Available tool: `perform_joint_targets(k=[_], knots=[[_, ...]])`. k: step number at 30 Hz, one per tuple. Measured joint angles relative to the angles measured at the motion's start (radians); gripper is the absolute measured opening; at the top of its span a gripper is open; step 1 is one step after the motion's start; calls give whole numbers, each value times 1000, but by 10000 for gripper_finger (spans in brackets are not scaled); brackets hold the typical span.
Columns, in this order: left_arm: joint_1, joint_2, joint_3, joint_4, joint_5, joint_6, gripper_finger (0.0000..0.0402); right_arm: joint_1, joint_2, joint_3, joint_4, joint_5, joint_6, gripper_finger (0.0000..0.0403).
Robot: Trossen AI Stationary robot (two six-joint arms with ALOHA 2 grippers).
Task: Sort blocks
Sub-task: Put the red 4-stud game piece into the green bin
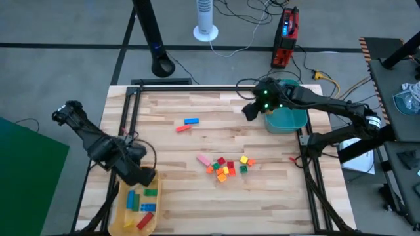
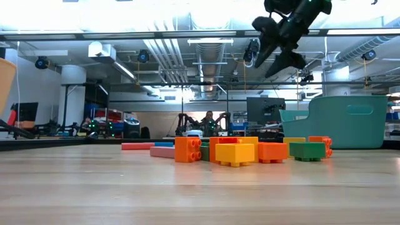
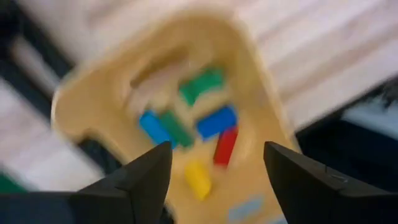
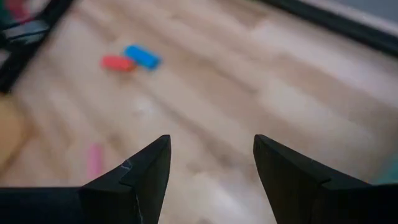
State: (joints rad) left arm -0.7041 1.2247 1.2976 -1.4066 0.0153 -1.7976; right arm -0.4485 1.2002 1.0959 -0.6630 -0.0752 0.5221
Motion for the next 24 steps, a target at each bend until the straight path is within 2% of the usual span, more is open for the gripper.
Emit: perform_joint_targets(k=[4,9,15,20,24], knots=[[77,-2,0,26,-145,72,244,74,38,-7,66,-113,-15,219],[184,3,0,88,-187,229,238,219,124,-7,161,-182,-51,219],[240,29,0,193,-191,353,232,357,258,-7,174,-191,-84,219],[243,68,0,234,-266,380,230,427,367,-7,193,-195,-207,219],[244,107,0,235,-286,389,230,458,461,-7,305,-194,-323,208]])
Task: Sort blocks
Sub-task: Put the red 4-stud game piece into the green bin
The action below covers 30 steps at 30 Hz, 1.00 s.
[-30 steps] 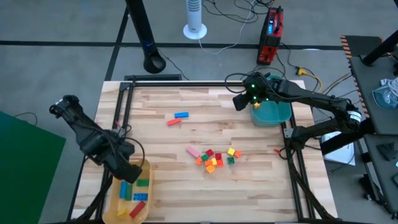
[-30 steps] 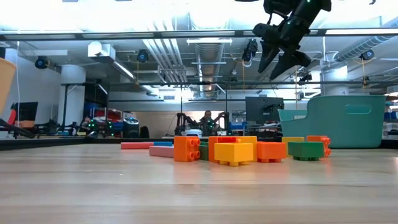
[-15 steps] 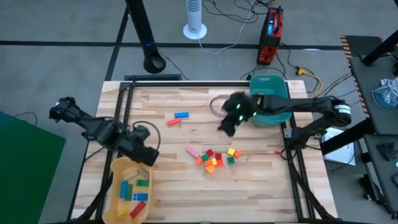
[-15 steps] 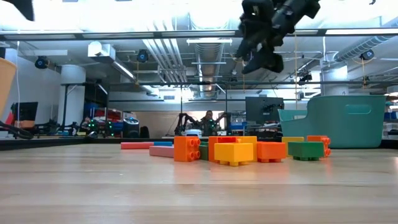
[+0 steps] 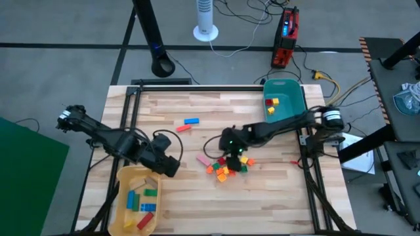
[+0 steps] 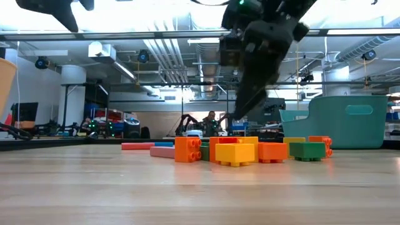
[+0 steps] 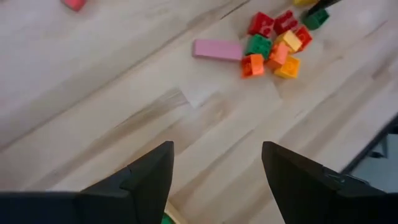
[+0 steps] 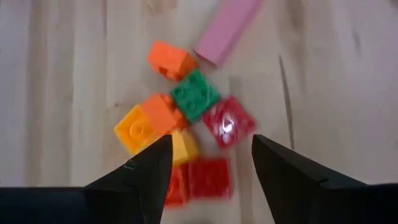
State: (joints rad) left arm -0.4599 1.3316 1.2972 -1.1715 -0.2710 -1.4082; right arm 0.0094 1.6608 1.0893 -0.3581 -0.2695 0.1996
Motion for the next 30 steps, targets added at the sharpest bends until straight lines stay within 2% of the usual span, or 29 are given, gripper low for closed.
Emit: perform_joint_targets(k=[4,10,28,30], knots=[[0,36,0,13,3,1,230,23,77,0,126,6,-85,158],[-2,84,0,41,19,-7,230,23,119,0,167,46,-150,26],[-1,113,0,41,27,-7,230,16,134,-9,157,119,-158,9],[-1,113,0,38,27,-7,230,16,143,-14,166,162,-140,9]])
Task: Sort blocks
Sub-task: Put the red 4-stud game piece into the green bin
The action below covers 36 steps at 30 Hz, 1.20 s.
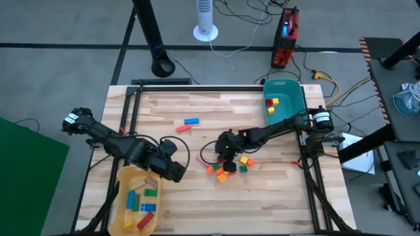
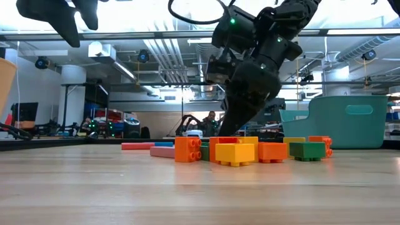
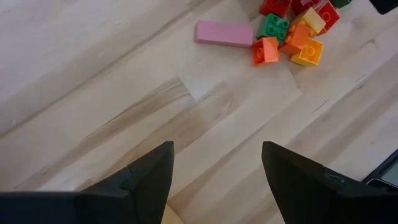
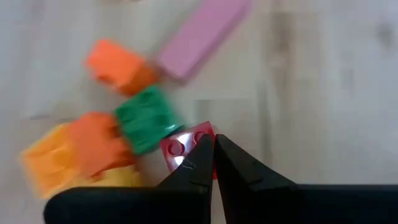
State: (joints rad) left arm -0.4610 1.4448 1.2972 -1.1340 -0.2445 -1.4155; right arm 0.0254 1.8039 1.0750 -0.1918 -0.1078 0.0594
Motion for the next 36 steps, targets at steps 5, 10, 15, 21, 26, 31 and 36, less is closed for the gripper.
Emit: perform_joint_targets(k=[5,10,15,21,26,31,36], knots=[[1,0,0,-8,-1,0,230,-11,2,1,1,97,-8,9],[4,0,0,-11,-5,0,230,-52,-29,26,-25,278,-36,9],[7,0,0,-12,-6,0,230,-136,-97,45,-34,94,-57,15],[8,-1,0,-10,-8,1,230,-212,-143,45,-102,-56,-64,55],[33,-1,24,-6,-9,35,230,-205,-124,17,-128,-50,-53,138],[75,-2,71,-2,-57,116,230,-173,-84,6,-109,-43,-27,223],[125,-2,117,-5,-106,216,230,-163,-32,6,-74,17,-7,275]])
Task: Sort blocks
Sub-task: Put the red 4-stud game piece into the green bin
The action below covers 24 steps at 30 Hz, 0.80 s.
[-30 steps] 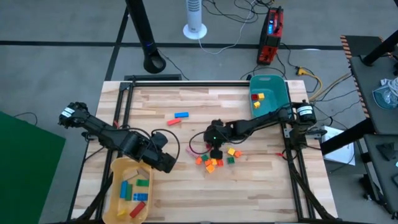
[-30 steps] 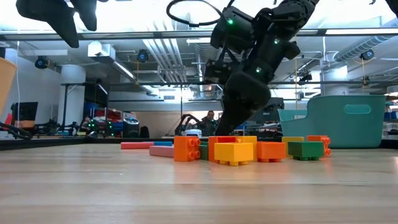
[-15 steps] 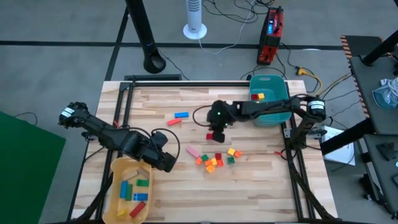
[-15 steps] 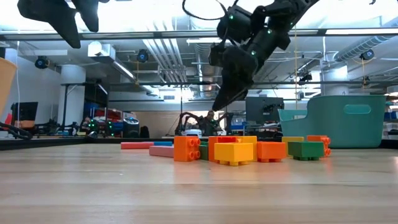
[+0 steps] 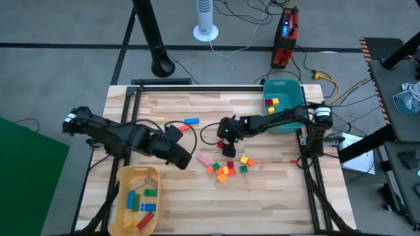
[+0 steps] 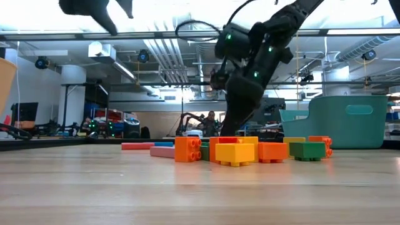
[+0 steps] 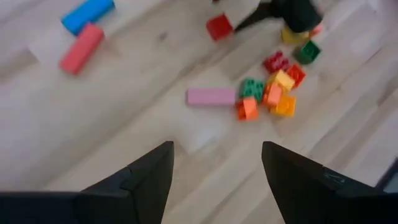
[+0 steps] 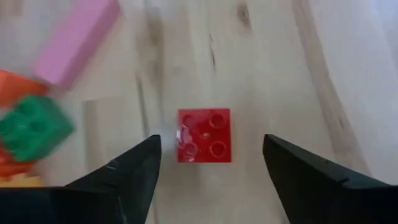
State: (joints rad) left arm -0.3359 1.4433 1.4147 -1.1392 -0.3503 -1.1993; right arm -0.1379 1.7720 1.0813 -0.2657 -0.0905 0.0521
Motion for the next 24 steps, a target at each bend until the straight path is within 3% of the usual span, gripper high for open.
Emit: perform_joint_targets(k=[4,8,11,16,21,24], knots=[[36,0,25,-2,-33,57,230,1,61,1,36,11,-1,284],[63,0,40,-2,-38,98,230,1,91,11,50,25,0,265],[73,0,42,-3,-55,119,230,2,96,10,52,64,-5,231],[86,0,39,-12,-137,124,230,0,91,9,51,67,-23,136],[117,0,38,-14,-140,163,230,-12,43,4,17,63,-19,132],[143,0,42,-14,-140,214,230,-57,-65,4,-41,61,40,132]])
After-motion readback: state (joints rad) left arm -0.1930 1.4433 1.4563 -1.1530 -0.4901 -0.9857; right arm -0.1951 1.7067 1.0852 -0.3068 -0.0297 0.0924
